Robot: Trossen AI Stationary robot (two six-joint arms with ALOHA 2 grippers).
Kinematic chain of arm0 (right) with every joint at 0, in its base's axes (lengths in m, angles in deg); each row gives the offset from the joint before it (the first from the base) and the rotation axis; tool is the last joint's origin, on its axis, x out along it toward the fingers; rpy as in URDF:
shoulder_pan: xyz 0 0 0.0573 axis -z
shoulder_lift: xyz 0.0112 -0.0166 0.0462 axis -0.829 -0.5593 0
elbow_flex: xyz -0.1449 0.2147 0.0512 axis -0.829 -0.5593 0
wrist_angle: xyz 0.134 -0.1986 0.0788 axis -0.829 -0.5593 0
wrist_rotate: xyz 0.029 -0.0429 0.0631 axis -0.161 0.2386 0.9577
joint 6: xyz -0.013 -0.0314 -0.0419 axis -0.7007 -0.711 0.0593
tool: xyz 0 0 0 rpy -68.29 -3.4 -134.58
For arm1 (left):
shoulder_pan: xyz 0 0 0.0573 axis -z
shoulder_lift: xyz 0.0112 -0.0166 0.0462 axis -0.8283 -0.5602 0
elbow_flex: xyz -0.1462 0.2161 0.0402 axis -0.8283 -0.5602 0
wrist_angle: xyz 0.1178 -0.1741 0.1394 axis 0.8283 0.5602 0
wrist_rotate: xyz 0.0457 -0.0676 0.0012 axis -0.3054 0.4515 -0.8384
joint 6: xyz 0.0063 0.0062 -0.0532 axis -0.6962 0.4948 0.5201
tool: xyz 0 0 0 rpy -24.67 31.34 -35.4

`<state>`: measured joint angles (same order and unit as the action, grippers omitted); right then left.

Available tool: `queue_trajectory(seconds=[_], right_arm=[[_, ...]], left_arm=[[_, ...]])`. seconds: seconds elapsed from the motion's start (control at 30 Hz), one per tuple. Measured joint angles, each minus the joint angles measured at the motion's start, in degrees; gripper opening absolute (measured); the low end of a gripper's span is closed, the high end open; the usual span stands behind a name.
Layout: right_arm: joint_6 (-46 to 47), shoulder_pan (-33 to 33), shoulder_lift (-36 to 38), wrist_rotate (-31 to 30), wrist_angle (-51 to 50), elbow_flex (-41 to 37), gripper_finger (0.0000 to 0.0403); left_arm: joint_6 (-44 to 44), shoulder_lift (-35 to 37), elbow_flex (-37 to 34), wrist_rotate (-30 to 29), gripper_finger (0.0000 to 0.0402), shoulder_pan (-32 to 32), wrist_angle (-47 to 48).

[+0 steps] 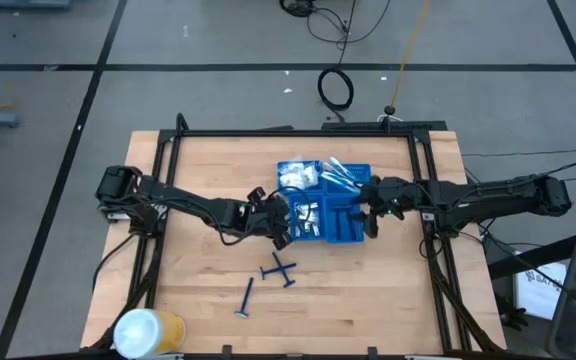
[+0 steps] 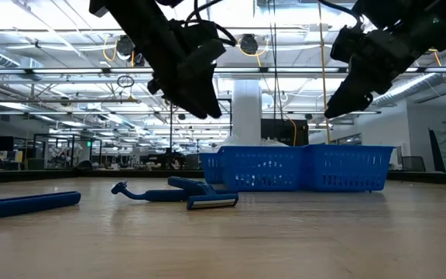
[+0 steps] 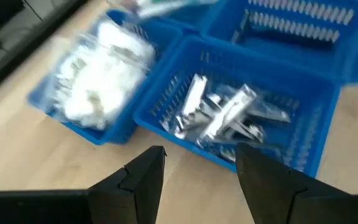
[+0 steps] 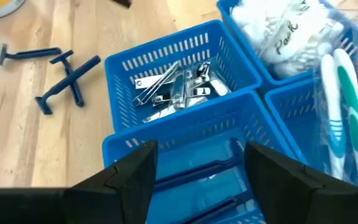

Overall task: Pick & Place Travel size toiletries
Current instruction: Put the blue razor into the bottom right blue basket

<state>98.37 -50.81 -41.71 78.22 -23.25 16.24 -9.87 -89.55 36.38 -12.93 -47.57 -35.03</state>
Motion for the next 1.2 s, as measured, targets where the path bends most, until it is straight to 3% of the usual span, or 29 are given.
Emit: queue_trajectory(seconds=[0.1,0.23,0.3,0.7,1.2], right_arm=[[0.0,0.1,0.0,-0.1,0.0,0.0,0.0225],[0.0,0.0,0.0,0.0,0.0,0.0,0.0222],[0.0,0.0,0.0,0.0,0.0,0.0,0.0222],[-0.9,0.0,0.0,0.0,0.4,0.0,0.0221],[-0.9,0.0,0.0,0.0,2.5,0.0,0.0216]], left_arm=[[-2.9,-0.1,0.0,6.0,0.0195,0.0,0.5],[-11.9,-0.1,0.0,19.4,0.0195,1.5,1.9],[-15.7,-0.1,0.0,22.5,0.0195,3.0,2.9],[-30.9,-3.3,-0.1,22.9,0.0195,8.7,2.1],[-34.4,-9.9,-0.1,24.8,0.0195,6.2,2.5]])
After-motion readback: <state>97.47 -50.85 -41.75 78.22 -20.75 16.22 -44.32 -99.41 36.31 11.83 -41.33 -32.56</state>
